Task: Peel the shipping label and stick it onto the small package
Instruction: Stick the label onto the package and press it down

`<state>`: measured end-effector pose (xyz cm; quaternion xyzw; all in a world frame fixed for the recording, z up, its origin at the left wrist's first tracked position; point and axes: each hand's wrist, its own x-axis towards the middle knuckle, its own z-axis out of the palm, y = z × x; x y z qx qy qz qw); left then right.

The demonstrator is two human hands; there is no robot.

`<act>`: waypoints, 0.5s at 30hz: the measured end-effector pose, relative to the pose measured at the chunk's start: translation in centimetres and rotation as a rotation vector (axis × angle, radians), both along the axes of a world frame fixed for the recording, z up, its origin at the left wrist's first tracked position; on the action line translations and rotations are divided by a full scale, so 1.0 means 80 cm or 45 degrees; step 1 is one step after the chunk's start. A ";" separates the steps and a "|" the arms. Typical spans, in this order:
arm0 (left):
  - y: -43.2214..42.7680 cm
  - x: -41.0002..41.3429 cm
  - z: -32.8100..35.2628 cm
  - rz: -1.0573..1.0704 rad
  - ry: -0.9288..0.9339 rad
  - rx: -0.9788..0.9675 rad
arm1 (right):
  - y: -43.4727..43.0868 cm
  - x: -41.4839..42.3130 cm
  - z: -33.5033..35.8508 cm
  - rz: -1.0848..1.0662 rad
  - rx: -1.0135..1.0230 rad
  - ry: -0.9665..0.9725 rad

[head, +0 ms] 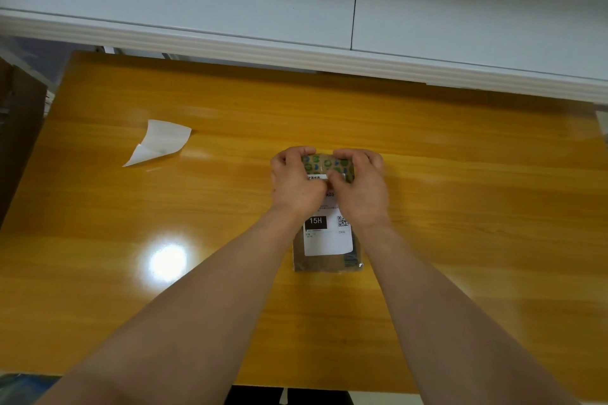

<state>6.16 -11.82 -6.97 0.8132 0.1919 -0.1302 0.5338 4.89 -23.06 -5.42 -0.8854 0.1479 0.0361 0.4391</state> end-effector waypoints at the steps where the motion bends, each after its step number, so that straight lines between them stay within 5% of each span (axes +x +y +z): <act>1: -0.001 0.000 0.000 0.012 0.001 0.006 | 0.001 0.000 0.000 -0.016 0.000 -0.006; 10: 0.000 0.001 0.008 0.027 0.023 -0.015 | -0.014 0.007 0.005 0.040 0.167 0.063; 15: 0.016 -0.001 0.035 -0.444 0.033 0.239 | -0.044 -0.004 0.020 0.217 0.262 0.267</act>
